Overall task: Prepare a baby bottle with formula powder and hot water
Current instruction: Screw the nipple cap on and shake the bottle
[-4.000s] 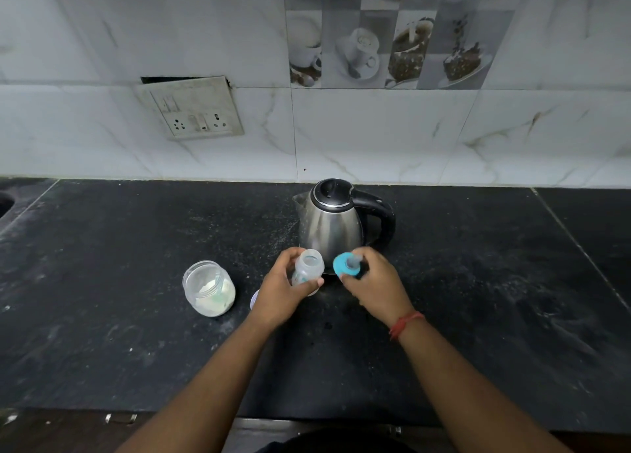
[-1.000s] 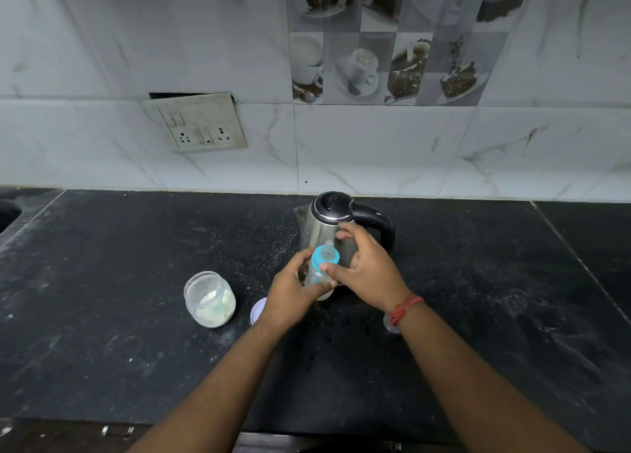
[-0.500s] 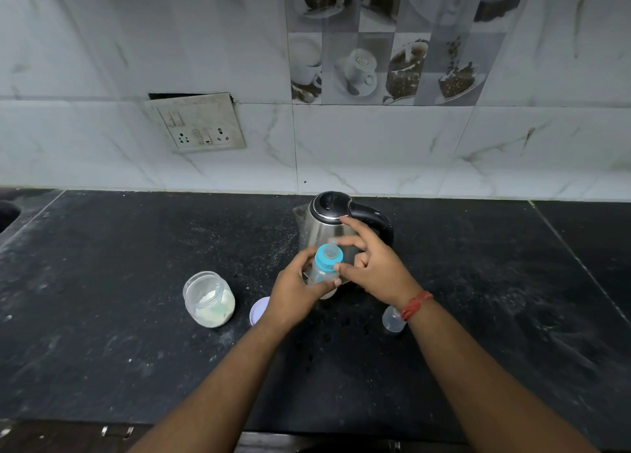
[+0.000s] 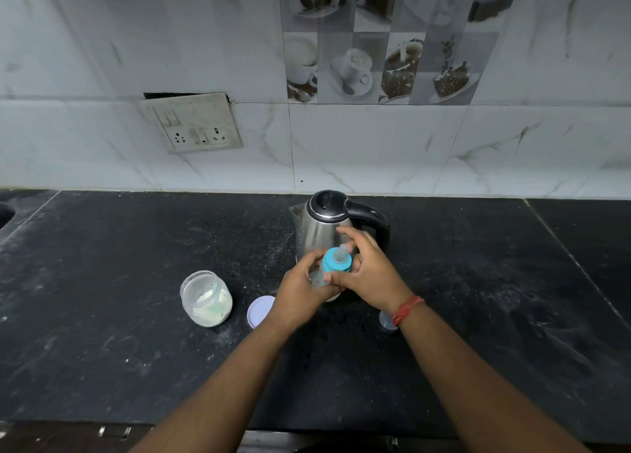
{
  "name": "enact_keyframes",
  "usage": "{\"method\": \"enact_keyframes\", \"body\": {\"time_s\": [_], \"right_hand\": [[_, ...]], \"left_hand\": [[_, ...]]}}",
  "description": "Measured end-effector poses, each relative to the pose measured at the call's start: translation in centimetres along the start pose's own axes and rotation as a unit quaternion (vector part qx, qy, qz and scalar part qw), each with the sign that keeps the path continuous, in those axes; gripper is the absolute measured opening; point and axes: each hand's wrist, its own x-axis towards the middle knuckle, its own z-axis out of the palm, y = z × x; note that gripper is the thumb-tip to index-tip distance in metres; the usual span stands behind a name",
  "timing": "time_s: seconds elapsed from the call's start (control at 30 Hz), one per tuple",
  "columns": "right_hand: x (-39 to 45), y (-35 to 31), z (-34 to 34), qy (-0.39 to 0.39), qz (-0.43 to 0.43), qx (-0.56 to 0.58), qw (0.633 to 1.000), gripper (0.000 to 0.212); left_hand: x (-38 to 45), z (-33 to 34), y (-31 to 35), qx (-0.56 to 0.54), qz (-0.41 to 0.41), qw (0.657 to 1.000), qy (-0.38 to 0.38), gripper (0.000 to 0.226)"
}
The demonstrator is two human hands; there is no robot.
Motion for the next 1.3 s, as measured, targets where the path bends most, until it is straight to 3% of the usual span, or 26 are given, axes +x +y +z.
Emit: {"method": "enact_keyframes", "body": {"time_s": [0.07,0.2,0.27,0.43,0.53,0.63,0.77,0.97,1.13,1.3], "right_hand": [[-0.1,0.0,-0.2,-0.009,-0.001,0.013,1.0,0.101],[-0.5,0.4,-1.5,-0.038,-0.003,0.039,0.998,0.083],[-0.5,0.3,-1.1,-0.012,-0.013,0.033,0.999,0.079],[-0.7,-0.3,-0.1,-0.009,-0.018,-0.007,1.0,0.1],[-1.0,-0.5,-1.1,-0.043,-0.016,0.039,0.998,0.086],[-1.2,-0.5,-0.7,-0.007,-0.018,0.036,0.999,0.08],[-1.0,-0.4,0.2,0.028,-0.02,-0.056,0.998,0.099],[-1.6,-0.1,-1.6,-0.038,-0.001,0.061,0.997,0.087],[-1.6,-0.1,0.6,0.052,-0.007,-0.031,0.998,0.092],[-2.0,0.1,-1.6,-0.083,0.009,0.039,0.996,0.083]], "left_hand": [[0.0,0.1,0.0,0.002,0.001,1.0,-0.002,0.059],[-0.1,-0.1,0.0,0.003,-0.006,1.0,0.002,0.061],[-0.1,0.0,-0.1,0.007,-0.007,1.0,-0.002,0.062],[-0.3,0.5,-0.3,-0.006,-0.005,1.0,0.003,0.058],[-0.3,0.3,-0.3,-0.007,-0.004,1.0,0.006,0.059],[-0.4,0.3,-0.3,-0.002,-0.002,1.0,0.002,0.059],[-0.9,0.8,-0.1,-0.016,-0.001,1.0,-0.002,0.059],[-1.2,0.5,-0.5,-0.017,-0.014,1.0,-0.004,0.058],[-1.8,1.0,-0.4,-0.026,-0.013,1.0,-0.008,0.055],[-1.8,0.4,-0.4,-0.031,-0.006,0.999,-0.025,0.056]]}}
